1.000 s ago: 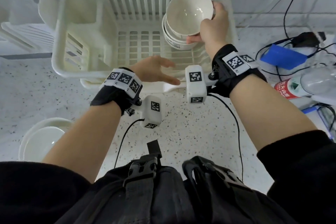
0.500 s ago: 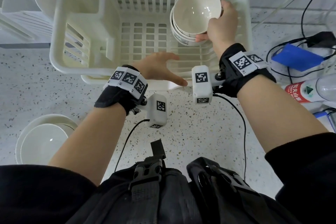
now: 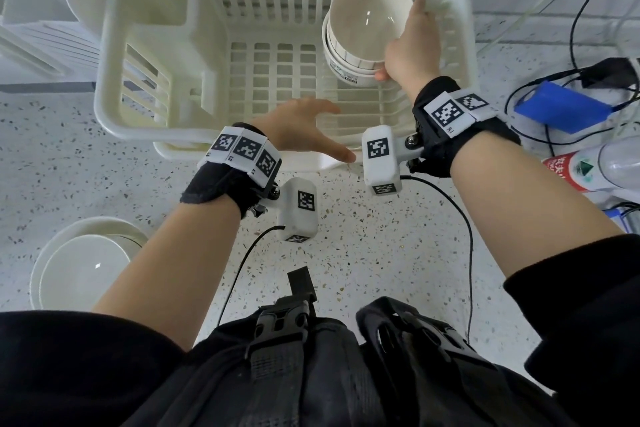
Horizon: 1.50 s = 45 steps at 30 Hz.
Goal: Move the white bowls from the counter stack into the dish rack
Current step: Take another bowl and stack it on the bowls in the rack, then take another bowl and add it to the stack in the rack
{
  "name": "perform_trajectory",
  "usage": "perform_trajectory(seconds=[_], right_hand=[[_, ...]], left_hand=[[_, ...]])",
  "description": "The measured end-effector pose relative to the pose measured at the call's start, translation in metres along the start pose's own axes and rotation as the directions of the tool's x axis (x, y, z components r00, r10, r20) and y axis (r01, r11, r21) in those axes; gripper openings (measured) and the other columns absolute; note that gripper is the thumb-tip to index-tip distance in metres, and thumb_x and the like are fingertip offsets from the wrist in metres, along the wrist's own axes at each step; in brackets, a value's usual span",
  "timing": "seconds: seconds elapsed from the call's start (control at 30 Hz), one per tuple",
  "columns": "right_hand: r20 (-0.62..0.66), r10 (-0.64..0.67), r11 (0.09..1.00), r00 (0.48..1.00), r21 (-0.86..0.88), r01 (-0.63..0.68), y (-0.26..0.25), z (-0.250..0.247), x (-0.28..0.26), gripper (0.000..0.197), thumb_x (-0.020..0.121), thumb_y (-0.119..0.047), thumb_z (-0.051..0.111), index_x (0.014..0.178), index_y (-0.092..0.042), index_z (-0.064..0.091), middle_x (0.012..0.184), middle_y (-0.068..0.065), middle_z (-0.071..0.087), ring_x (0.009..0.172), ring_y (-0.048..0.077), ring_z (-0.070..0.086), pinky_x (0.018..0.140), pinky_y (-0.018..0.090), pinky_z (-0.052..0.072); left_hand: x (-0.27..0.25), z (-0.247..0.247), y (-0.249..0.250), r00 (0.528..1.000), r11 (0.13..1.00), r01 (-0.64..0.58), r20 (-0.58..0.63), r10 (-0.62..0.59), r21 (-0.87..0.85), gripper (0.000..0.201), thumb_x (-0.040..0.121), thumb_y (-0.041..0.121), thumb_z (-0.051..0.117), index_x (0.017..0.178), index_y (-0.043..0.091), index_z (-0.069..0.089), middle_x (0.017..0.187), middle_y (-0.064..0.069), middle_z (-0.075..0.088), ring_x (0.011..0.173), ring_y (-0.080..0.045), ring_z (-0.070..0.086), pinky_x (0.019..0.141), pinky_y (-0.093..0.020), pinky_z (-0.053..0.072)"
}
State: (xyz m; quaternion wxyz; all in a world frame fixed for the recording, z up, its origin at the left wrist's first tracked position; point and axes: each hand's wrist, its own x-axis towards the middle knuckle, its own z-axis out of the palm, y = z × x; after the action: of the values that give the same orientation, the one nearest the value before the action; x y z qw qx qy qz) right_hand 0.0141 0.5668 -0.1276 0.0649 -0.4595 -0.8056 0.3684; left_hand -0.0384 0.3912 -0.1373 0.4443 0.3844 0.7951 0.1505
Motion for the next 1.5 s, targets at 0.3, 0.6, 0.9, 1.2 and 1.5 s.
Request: perform_trajectory(seconds=[0.3,0.6,0.9,1.2,1.5], right_hand=[[0.008,-0.016,0.999,1.000,0.044,0.016,-0.002,-0.005,-0.008,0.068,0.093,0.000,0.038,0.151,-0.009,0.005,0.153,0.011,0.024,0.097,0.037,0.067,0.050,0.025,0.058],[-0.101,-0.161,0.971,0.982,0.162,0.176,-0.001,-0.016,-0.082,0.062,0.085,-0.009,0.050,0.144,-0.010,0.029,0.143,0.013,0.038,0.105,0.038,0.064,0.077,0.047,0.060],[-0.037,-0.406,0.867,0.913,0.299,0.398,-0.011,-0.013,-0.196,0.018,0.090,-0.004,0.053,0.102,-0.004,0.066,0.098,0.005,0.070,0.074,0.024,0.071,0.061,0.027,0.056],[0.240,-0.547,0.837,0.802,0.168,0.520,-0.038,0.048,-0.295,0.019,0.089,-0.003,0.055,0.100,-0.005,0.070,0.100,0.008,0.073,0.077,0.025,0.071,0.068,0.032,0.058],[0.347,-0.470,0.873,0.811,0.049,0.485,-0.083,0.130,-0.360,0.032,0.088,-0.008,0.058,0.119,-0.001,0.061,0.119,0.013,0.067,0.111,0.025,0.061,0.099,0.034,0.049]], left_hand=[[-0.007,0.001,0.003,0.998,1.000,-0.021,-0.052,0.021,0.012,0.089,0.062,0.056,0.075,0.138,0.026,0.039,0.148,0.005,0.037,0.136,-0.016,0.034,0.112,-0.037,0.028],[-0.058,0.022,0.011,0.909,0.987,-0.088,-0.393,0.134,0.132,0.052,0.082,0.036,0.066,0.127,0.015,0.052,0.135,-0.005,0.052,0.124,-0.020,0.048,0.102,-0.028,0.035],[-0.148,0.051,0.005,0.751,0.994,-0.091,-0.652,0.104,0.054,0.040,0.087,0.028,0.061,0.124,0.013,0.056,0.133,-0.005,0.056,0.122,-0.020,0.051,0.099,-0.024,0.034],[-0.228,0.071,-0.063,0.689,0.998,-0.006,-0.724,-0.038,-0.057,0.040,0.086,0.026,0.061,0.124,0.013,0.058,0.132,-0.007,0.057,0.122,-0.023,0.051,0.101,-0.032,0.038],[-0.307,0.068,-0.169,0.670,0.964,0.101,-0.699,-0.250,-0.248,0.040,0.088,0.015,0.056,0.128,0.014,0.053,0.136,-0.007,0.053,0.124,-0.024,0.049,0.102,-0.033,0.038]])
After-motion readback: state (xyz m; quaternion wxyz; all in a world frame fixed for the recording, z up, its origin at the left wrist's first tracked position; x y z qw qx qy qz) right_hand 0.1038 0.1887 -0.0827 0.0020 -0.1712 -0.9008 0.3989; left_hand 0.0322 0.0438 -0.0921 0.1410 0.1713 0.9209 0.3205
